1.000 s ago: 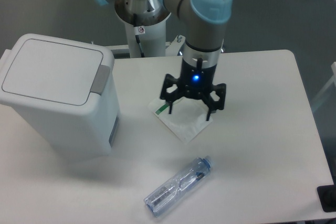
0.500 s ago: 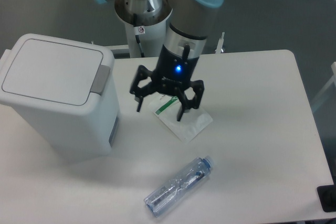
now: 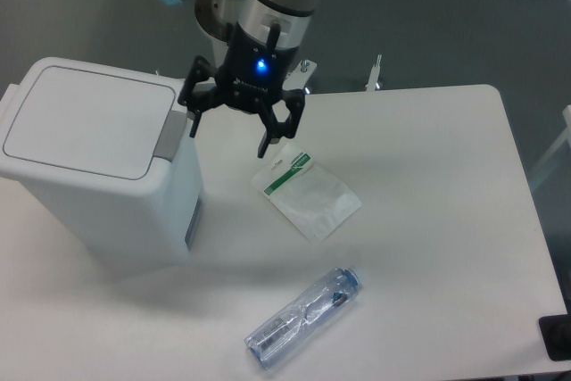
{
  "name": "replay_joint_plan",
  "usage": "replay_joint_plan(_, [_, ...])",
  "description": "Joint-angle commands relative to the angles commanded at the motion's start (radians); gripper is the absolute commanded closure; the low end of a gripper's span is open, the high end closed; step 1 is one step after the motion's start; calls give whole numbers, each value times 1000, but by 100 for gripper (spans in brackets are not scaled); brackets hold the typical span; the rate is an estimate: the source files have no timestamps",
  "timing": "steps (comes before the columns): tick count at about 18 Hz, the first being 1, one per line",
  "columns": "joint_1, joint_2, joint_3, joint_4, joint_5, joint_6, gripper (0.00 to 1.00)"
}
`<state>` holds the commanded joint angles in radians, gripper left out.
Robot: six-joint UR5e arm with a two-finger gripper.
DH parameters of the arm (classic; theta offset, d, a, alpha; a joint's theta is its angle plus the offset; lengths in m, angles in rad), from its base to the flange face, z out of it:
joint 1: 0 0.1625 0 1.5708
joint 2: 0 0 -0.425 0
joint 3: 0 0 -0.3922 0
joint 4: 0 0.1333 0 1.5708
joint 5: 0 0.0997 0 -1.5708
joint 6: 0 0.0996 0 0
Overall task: Open the trash can
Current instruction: 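Push the gripper against the lid edge, flipping the lid up open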
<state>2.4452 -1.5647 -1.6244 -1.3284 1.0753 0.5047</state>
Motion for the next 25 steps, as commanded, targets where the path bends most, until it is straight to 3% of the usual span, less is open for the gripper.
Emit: replay_joint_plan(25, [-14, -17, -52, 11, 8, -18, 0])
